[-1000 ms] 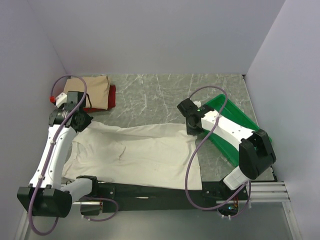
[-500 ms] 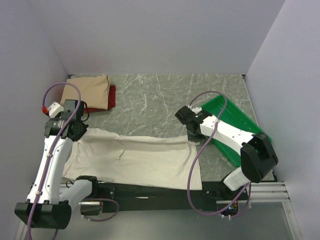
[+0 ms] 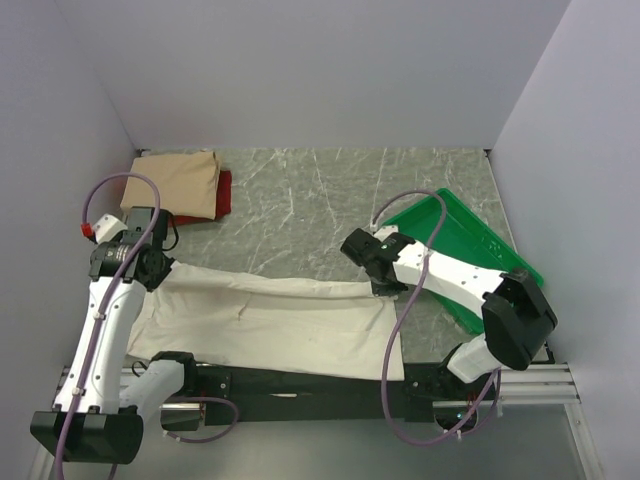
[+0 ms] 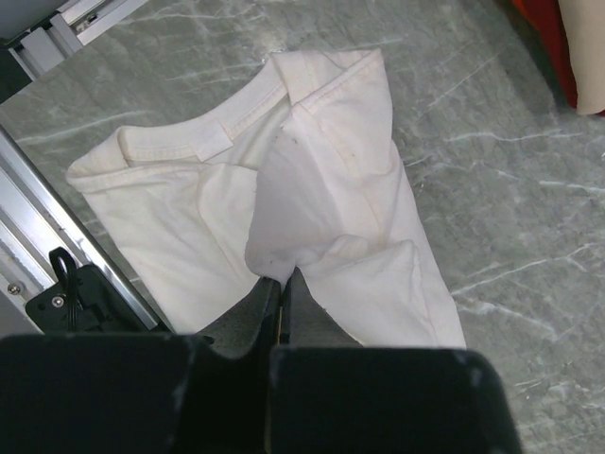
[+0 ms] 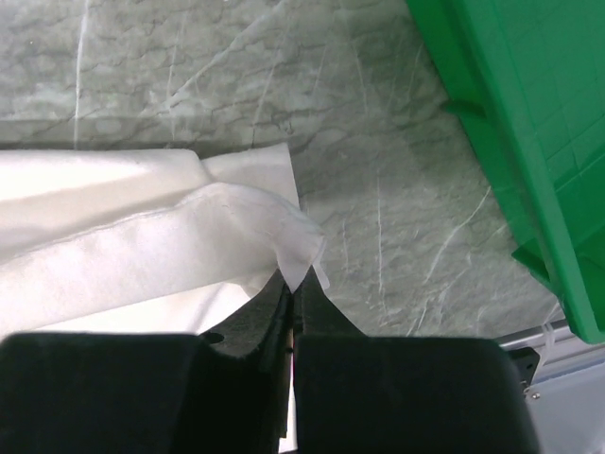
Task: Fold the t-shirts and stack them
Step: Fold the tshirt
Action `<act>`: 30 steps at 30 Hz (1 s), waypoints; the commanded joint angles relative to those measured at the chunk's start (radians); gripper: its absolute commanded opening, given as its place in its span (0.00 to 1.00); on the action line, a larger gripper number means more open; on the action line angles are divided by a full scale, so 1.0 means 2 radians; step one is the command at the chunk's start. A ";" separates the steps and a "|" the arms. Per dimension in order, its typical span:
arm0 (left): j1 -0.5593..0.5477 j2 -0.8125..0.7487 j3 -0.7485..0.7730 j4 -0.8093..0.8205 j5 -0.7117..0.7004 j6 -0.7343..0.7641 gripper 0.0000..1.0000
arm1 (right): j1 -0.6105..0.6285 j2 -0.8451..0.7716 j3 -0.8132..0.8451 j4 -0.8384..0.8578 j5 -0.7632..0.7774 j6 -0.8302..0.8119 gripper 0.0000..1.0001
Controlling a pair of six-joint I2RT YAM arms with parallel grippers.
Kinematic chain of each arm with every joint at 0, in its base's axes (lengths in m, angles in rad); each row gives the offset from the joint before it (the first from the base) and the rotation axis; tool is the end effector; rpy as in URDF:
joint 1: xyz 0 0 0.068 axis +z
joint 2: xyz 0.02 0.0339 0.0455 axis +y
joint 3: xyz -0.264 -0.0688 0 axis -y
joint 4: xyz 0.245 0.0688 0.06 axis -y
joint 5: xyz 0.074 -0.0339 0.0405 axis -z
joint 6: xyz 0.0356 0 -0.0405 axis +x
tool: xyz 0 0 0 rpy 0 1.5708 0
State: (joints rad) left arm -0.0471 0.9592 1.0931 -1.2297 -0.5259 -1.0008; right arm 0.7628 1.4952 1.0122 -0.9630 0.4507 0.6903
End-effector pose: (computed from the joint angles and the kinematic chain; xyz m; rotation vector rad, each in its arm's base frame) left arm 0.1518 0.0107 0.3286 -1.2731 2.1146 0.2758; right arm 0.1973 0.1671 0.2109 -0.0598 2.7284 -0.3543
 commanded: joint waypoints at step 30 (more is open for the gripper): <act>0.014 -0.069 0.014 0.027 0.005 0.012 0.36 | 0.106 -0.172 0.018 -0.058 0.043 0.049 0.30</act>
State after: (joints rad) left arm -0.0235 0.7914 1.1503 -1.2778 -0.6090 -1.0267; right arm 0.9783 1.1404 0.9966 -1.1221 0.4931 0.8127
